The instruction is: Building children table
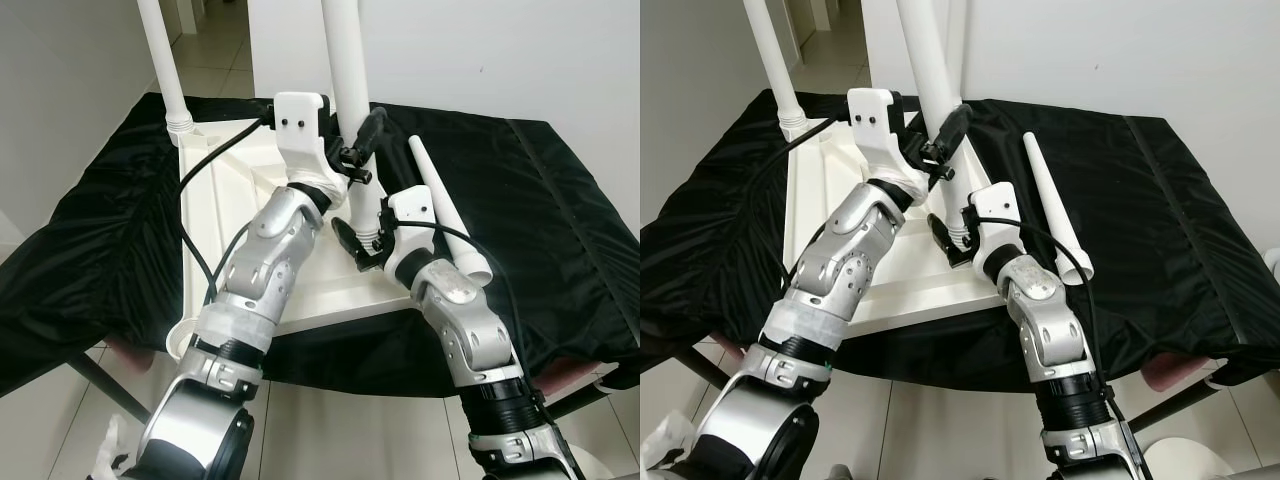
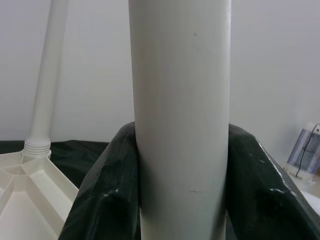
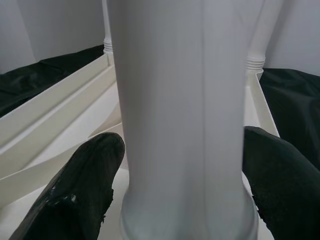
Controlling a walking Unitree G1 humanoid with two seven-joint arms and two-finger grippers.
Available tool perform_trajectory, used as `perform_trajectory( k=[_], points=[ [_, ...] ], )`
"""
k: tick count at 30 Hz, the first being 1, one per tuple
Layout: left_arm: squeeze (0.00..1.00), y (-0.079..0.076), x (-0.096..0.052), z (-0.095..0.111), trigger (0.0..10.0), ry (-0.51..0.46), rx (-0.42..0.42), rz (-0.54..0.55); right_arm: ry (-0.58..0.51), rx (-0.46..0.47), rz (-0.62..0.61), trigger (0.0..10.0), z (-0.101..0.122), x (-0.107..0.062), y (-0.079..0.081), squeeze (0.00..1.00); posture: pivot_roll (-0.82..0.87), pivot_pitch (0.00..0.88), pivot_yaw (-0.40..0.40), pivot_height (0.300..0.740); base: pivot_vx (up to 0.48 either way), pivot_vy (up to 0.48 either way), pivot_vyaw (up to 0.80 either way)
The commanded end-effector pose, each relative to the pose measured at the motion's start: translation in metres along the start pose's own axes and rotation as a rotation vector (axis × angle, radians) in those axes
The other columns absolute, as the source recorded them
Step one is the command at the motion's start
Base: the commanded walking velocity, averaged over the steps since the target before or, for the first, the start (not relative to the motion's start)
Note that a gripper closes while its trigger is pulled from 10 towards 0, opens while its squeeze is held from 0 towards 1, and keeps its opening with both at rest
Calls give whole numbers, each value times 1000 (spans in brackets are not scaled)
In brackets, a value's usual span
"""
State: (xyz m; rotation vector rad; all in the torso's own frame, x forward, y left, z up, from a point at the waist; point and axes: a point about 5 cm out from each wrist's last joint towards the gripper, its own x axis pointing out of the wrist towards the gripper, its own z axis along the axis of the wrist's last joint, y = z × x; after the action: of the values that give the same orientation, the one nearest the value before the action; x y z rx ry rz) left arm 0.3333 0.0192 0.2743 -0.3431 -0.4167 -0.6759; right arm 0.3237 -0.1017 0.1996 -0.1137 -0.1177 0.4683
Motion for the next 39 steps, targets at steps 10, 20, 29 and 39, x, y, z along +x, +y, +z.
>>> perform_trajectory(
  k=[10,20,29,39],
  points=[
    [0,-31,-12,-13,10000,43,5,-151,17,-44,21,10000,6,10,-1,0,21,33,-32,740,0,0,0],
    [0,-39,-13,-17,10000,55,22,-167,7,-62,55,10000,11,13,3,0,20,53,-33,740,0,0,0],
    [0,-40,-12,-19,10000,67,28,-168,-10,-111,122,8353,12,10,13,0,15,63,-28,740,0,0,0],
    [0,-39,-12,-22,10000,81,17,-159,-19,-111,183,0,10,6,19,0,15,69,-26,740,0,0,0]
  ],
)
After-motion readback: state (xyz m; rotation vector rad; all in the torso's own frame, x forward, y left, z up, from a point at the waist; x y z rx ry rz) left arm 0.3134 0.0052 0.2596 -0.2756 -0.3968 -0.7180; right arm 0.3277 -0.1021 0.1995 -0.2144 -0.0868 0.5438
